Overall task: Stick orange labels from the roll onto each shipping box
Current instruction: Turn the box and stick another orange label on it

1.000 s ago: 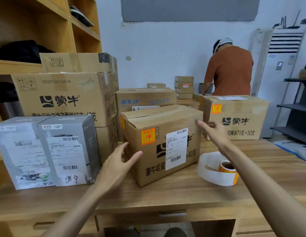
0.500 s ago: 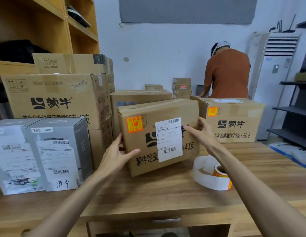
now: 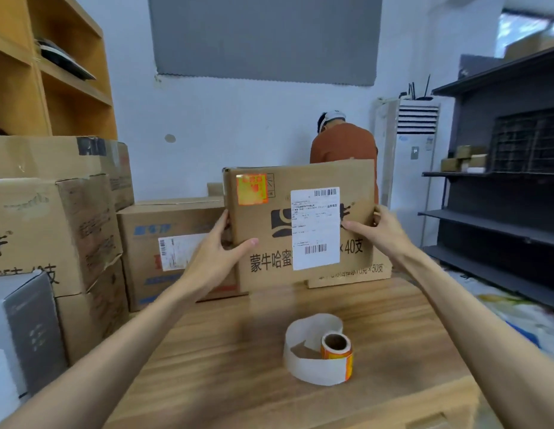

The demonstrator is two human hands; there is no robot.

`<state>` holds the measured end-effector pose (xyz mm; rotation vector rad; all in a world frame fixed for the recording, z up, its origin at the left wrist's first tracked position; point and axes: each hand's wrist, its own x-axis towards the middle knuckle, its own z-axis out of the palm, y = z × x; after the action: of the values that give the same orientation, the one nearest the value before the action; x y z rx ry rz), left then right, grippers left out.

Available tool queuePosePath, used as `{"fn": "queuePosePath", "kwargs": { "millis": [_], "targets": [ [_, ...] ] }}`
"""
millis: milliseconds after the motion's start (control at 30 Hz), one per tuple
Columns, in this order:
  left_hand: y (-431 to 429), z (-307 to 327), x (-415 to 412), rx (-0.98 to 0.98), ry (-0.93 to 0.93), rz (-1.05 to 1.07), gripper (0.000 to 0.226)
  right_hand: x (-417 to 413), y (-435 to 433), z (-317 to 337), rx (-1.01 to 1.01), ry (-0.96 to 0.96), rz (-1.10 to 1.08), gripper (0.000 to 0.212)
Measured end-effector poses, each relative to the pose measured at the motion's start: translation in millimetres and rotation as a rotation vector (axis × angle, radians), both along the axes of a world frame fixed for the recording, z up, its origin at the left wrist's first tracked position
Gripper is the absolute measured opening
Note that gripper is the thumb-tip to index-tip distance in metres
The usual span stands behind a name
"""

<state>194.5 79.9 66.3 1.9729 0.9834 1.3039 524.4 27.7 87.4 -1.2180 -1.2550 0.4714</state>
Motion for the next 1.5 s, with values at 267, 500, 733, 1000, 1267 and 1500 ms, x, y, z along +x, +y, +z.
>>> {"fn": "queuePosePath", "kwargs": {
  "millis": [267,500,733,1000,1267,1500],
  "targets": [
    [63,59,91,0.079,-0.033,-0.122,0.072,86,34,55,0.033,-0.081,-0.106,0.073],
    [133,79,161,0.035,-0.073,-0.156,0.076,147,95,77,0.028,-0.092,-0.142,0.076],
    [194,82,220,-0.004,-0.089,-0.171,0.074,211,161,71,0.021,0.000,-0.136,0.072],
    [240,67,258,-0.004,-0.057,-0.145,0.084,255,212,44,0.023,0.060,-0.096,0.069],
    [247,59,264,0.043,0.004,-0.071,0.085,262,222,32,-0.033,-0.078,-0.131,0.072],
    [218,70,221,0.117,0.224,0.061,0.072,220,184,30,0.136,-0.575,-0.672,0.048]
  ]
}}
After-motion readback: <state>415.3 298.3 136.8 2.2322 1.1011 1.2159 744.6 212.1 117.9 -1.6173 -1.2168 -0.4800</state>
